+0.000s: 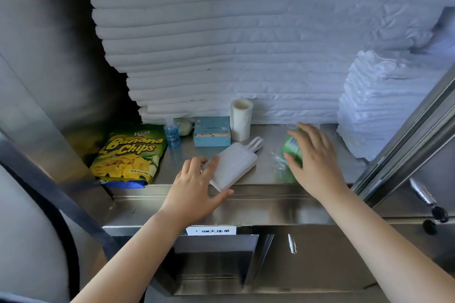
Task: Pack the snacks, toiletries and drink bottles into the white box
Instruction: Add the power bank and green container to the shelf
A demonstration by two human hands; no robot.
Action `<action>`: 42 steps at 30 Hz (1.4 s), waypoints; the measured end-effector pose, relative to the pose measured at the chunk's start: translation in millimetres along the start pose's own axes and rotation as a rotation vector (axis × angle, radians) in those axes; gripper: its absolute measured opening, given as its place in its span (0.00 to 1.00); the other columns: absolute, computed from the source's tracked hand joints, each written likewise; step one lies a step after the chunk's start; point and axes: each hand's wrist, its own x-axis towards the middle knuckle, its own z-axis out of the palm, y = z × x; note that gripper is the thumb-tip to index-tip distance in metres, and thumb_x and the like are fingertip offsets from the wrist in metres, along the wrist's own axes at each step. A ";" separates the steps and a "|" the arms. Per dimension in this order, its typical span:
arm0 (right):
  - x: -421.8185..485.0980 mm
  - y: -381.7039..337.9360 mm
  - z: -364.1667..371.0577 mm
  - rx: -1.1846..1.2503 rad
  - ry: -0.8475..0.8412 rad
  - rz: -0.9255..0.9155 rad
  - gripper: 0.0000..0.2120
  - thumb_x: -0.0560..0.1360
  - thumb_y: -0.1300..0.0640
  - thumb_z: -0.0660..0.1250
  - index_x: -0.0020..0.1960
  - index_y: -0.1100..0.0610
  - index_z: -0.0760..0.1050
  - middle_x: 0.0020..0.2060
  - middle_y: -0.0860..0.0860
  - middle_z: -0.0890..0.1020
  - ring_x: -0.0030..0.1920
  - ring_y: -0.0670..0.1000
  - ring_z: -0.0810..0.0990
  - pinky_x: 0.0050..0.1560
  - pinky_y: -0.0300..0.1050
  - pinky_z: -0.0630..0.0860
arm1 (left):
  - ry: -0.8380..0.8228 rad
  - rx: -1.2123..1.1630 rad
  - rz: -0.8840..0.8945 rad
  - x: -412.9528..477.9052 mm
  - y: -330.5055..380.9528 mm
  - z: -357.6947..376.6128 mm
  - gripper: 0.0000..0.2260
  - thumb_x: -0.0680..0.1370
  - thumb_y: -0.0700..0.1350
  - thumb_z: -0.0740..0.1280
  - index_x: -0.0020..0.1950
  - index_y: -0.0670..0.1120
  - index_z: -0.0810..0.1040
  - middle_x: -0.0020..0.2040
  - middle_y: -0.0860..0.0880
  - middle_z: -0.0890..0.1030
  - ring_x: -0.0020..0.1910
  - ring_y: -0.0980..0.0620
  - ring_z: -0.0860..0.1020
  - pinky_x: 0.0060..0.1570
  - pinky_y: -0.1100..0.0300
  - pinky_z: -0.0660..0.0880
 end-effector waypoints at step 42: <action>-2.6 4.1 6.9 0.006 0.057 -0.036 0.22 0.70 0.63 0.71 0.63 0.63 0.72 0.64 0.59 0.73 0.64 0.62 0.70 0.67 0.58 0.66 | -0.079 0.354 0.102 -1.2 -47.9 -12.5 0.31 0.77 0.63 0.41 0.77 0.49 0.52 0.77 0.50 0.49 0.76 0.49 0.45 0.73 0.45 0.39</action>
